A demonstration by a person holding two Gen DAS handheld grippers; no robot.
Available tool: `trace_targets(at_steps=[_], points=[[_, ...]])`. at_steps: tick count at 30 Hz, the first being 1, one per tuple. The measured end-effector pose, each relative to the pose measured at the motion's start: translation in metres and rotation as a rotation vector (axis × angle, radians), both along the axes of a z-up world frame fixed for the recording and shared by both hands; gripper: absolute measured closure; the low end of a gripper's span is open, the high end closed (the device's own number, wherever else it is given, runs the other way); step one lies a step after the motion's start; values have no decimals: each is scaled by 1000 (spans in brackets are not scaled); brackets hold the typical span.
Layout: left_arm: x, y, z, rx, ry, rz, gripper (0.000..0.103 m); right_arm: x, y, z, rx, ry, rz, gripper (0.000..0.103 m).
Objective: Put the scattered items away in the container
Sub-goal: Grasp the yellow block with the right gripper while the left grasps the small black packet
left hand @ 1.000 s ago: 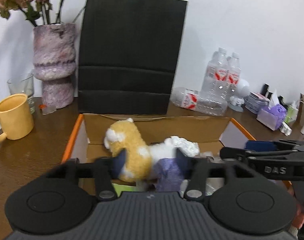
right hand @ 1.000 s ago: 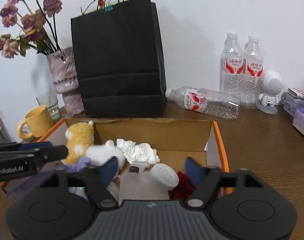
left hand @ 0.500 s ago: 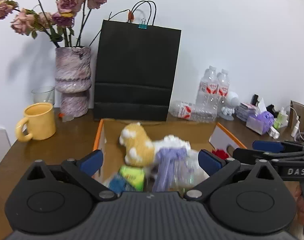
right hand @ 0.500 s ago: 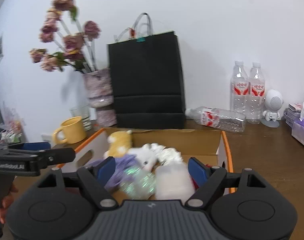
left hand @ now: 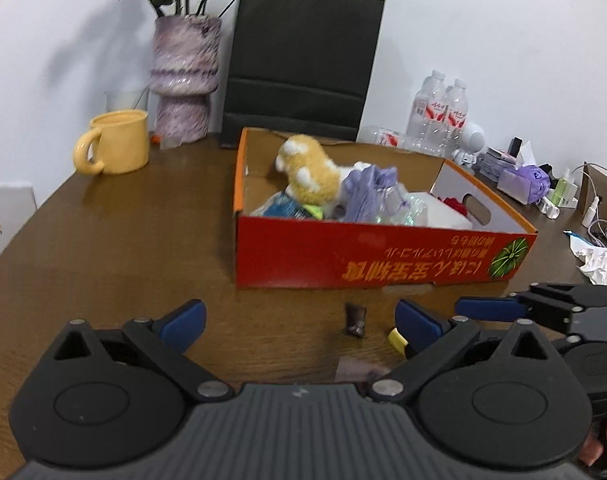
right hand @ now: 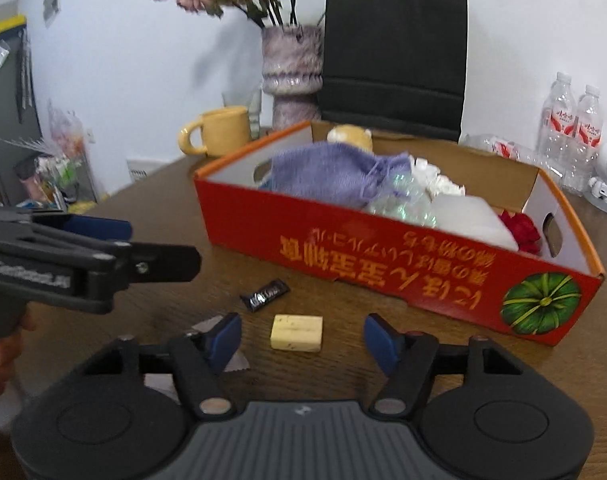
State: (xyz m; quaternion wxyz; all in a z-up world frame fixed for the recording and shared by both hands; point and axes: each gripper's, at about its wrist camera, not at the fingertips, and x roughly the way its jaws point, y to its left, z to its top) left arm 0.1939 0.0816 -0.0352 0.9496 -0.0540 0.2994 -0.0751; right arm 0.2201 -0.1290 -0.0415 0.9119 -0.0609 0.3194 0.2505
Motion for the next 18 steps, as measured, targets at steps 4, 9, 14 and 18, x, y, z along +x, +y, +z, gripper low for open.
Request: trace_targets(at_steps=[4,9,14,18], points=[[5,-5,-5,1,5,-15,0,4,2,-8,-12,43,-17,74],[23,-33,-15,30,33,-81,10,3,-22,-10,19,47,-83,75],[37,-64,-25,131,61,-115,58,5,-51,-10,38,44,-145,75],[35,-75,-28,187,67,-133,90,10,-62,-9,64,49,-167,75]])
